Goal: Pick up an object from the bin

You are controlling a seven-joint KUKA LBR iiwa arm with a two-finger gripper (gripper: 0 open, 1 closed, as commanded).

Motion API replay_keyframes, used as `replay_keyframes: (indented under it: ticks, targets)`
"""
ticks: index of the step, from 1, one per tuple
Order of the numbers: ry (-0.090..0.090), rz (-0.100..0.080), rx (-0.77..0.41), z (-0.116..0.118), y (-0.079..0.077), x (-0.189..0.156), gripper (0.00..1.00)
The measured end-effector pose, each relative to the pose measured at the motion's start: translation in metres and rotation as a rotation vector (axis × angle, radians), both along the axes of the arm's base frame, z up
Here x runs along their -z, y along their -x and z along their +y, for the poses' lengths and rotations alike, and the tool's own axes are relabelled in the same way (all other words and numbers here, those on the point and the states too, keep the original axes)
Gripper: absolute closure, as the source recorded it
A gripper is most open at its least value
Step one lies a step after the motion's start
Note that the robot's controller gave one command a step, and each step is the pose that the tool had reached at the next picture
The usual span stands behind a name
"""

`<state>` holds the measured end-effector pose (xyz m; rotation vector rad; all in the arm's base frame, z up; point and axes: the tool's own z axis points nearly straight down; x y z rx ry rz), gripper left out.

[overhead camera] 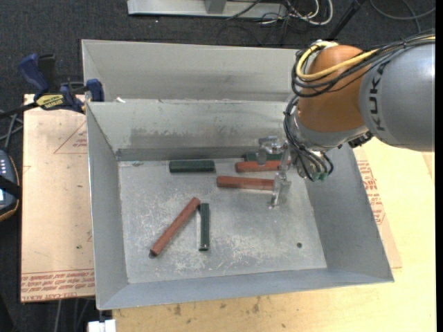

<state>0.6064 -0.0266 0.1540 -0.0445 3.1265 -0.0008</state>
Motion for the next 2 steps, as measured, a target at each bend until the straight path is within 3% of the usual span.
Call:
replay_keyframes:
  ticks: [1, 2]
  targets:
    - [-0.001, 0.007, -0.077, 0.0177, 0.0038, 0.0808, 1.00]
    - [-0.001, 0.007, -0.078, 0.0177, 0.0038, 0.0808, 1.00]
